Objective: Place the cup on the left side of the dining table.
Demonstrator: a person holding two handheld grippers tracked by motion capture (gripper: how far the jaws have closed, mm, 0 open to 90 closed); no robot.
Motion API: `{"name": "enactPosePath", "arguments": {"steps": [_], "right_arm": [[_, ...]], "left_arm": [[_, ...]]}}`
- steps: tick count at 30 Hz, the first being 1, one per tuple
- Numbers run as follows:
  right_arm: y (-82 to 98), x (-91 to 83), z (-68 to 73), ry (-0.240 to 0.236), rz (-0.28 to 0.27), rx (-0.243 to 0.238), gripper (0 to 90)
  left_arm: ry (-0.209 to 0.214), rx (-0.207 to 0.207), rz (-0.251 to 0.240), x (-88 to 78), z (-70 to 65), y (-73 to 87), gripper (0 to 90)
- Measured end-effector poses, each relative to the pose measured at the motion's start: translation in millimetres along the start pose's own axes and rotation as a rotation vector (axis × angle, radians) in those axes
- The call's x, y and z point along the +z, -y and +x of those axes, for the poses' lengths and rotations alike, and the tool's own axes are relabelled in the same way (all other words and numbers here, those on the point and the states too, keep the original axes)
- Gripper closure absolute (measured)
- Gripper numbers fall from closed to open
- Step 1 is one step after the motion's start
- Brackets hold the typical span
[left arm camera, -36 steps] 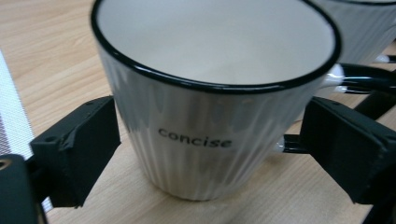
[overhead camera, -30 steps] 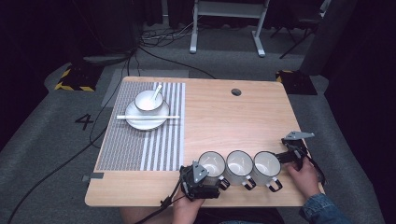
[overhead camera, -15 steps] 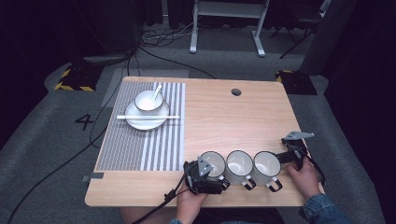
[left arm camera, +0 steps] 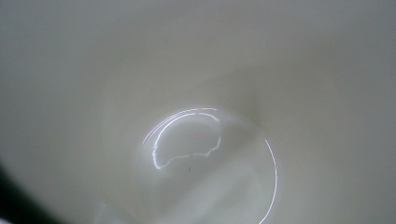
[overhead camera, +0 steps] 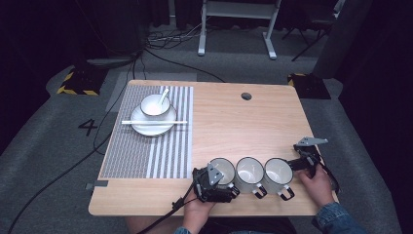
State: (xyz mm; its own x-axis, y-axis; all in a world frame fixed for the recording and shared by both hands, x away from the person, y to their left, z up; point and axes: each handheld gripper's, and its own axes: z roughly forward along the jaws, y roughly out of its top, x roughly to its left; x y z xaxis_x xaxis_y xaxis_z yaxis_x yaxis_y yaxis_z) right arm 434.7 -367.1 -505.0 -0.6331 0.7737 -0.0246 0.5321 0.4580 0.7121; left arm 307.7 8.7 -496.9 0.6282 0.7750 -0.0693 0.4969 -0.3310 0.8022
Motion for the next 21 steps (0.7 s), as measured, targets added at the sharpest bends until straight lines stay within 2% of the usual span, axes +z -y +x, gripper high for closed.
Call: {"name": "enactPosePath", "arguments": {"steps": [3, 6, 7, 10, 12, 14, 15, 18, 21], "right_arm": [[0.0, 0.0, 0.0, 0.000, 0.000, 0.000, 0.3], [0.0, 0.0, 0.0, 0.000, 0.000, 0.000, 0.2], [0.0, -0.1, 0.0, 0.000, 0.001, 0.000, 0.3], [0.0, 0.0, 0.0, 0.001, 0.000, 0.000, 0.3], [0.0, 0.0, 0.0, 0.000, 0.000, 0.000, 0.3], [0.0, -0.1, 0.0, 0.000, 0.001, 0.000, 0.3], [0.0, 0.0, 0.0, 0.001, 0.000, 0.000, 0.3], [0.0, 0.0, 0.0, 0.000, 0.000, 0.000, 0.3], [0.0, 0.0, 0.0, 0.000, 0.000, 0.000, 0.3]], "left_arm": [[-0.021, 0.018, -0.008, -1.6, 1.1, 0.1, 3.3], [-0.037, -0.004, -0.002, -3.7, 4.5, 0.1, 3.3], [-0.061, -0.009, -0.008, -6.3, 8.2, 0.6, 3.4], [-0.080, 0.005, -0.002, -10.6, 12.5, -0.1, 3.4], [-0.110, 0.021, -0.018, -15.5, 16.3, -1.3, 3.4], [-0.116, 0.020, -0.024, -17.3, 17.3, -1.9, 3.4], [-0.120, 0.007, -0.033, -21.4, 20.8, -3.8, 3.4], [-0.135, 0.005, -0.040, -25.3, 25.3, -5.3, 3.4], [-0.164, -0.015, -0.058, -34.8, 37.6, -8.4, 3.4]]}}
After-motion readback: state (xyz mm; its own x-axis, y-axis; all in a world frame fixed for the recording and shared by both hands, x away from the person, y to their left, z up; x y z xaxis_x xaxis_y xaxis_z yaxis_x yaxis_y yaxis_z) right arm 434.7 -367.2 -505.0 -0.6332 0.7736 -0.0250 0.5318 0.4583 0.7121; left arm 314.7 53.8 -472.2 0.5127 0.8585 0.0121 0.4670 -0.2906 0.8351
